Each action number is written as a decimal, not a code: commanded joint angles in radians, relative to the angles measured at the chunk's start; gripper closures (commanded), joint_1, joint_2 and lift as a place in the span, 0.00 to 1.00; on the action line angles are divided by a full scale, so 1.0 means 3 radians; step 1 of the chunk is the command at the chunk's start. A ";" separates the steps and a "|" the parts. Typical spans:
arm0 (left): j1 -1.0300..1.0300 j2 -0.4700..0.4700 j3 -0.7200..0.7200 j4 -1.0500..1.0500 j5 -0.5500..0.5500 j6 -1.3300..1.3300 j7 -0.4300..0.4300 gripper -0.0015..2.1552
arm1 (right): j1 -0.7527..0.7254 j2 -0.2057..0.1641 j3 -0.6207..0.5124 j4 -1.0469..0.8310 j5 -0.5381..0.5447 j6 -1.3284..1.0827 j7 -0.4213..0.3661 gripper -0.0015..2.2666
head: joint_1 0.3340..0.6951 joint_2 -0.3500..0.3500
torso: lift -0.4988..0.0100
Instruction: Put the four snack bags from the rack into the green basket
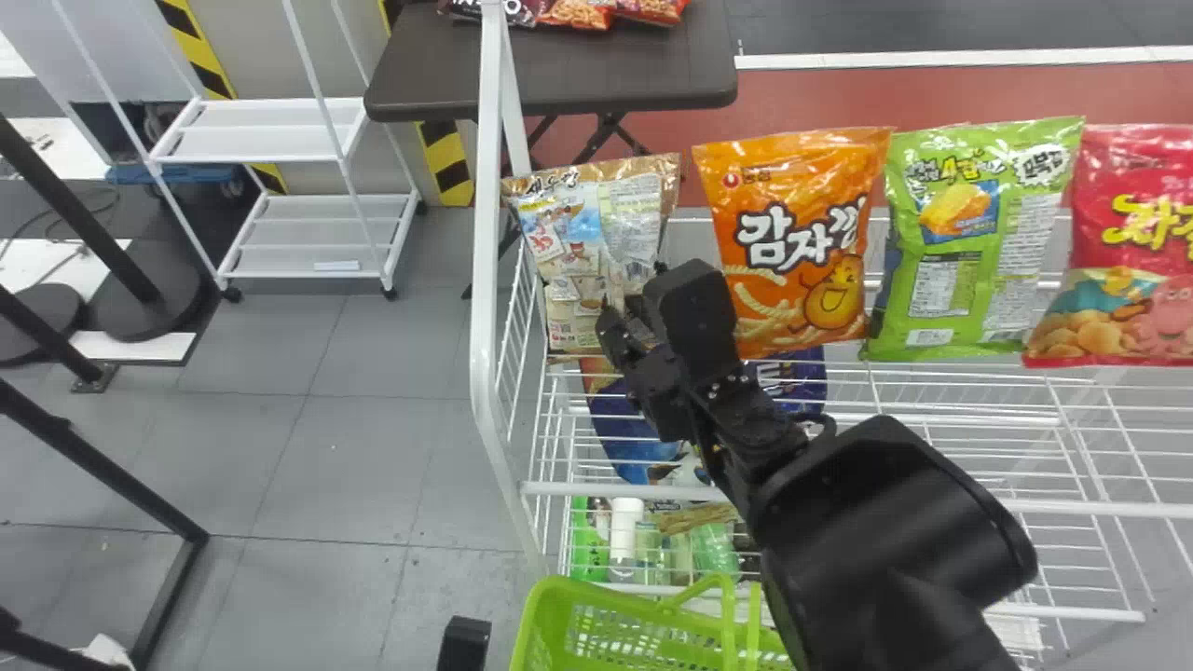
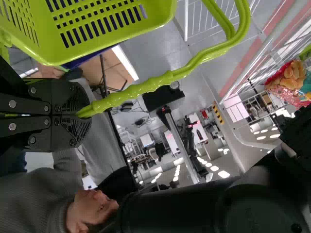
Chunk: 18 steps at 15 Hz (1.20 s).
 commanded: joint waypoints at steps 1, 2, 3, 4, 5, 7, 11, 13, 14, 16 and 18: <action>0.0001 -0.0002 0.0000 0.0000 0.0000 -0.0007 -0.0001 0.85 | 0.0188 0.0008 0.0005 -0.0265 0.0097 0.0000 -0.0002 0.97 | 1.00 0.67 | 0.97; 0.0001 -0.0007 0.0000 0.0000 0.0005 -0.0007 -0.0006 0.85 | 0.0280 0.0008 0.0000 -0.0367 0.0143 0.0000 -0.0002 0.97 | 1.00 0.67 | 0.97; 0.0001 -0.0002 0.0000 0.0000 0.0005 -0.0017 -0.0011 0.85 | 0.0382 0.0008 -0.0010 -0.0469 0.0179 0.0010 -0.0002 0.97 | 1.00 0.67 | 0.97; 0.0001 -0.0002 0.0005 0.0000 0.0010 -0.0017 -0.0011 0.85 | 0.0479 0.0008 -0.0010 -0.0597 0.0215 0.0071 -0.0007 0.97 | 1.00 0.67 | 0.97; 0.0001 -0.0002 0.0005 0.0000 0.0015 -0.0017 -0.0017 0.85 | 0.0576 0.0008 -0.0020 -0.0715 0.0245 0.0102 -0.0007 0.97 | 1.00 0.67 | 0.97; 0.0001 -0.0002 0.0005 0.0000 0.0015 -0.0017 -0.0022 0.85 | 0.0837 0.0008 -0.0025 -0.1027 0.0307 0.0245 -0.0017 0.97 | 1.00 0.66 | 0.97; 0.0011 -0.0023 0.0016 -0.0021 0.0015 -0.0027 -0.0027 0.85 | 0.1435 -0.0143 -0.0112 -0.1630 0.0368 0.0184 -0.0160 0.97 | 1.00 0.62 | 0.97; 0.0016 -0.0038 0.0016 -0.0031 0.0005 -0.0027 -0.0022 0.85 | 0.1768 -0.0266 -0.0220 -0.1942 0.0373 0.0123 -0.0211 0.97 | 1.00 0.56 | 0.97; 0.0016 -0.0043 0.0021 -0.0031 0.0005 -0.0037 -0.0017 0.85 | 0.1926 -0.0317 -0.0281 -0.2095 0.0373 0.0102 -0.0222 0.97 | 1.00 0.52 | 0.97; 0.0016 -0.0069 0.0056 -0.0031 0.0005 -0.0048 -0.0001 0.85 | 0.2253 -0.0486 -0.0434 -0.2387 0.0342 0.0133 -0.0278 0.97 | 1.00 0.41 | 0.97; 0.0011 -0.0094 0.0097 -0.0031 0.0005 -0.0048 -0.0001 0.85 | 0.2550 -0.0655 -0.0598 -0.2550 0.0286 0.0123 -0.0344 0.97 | 1.00 0.32 | 0.97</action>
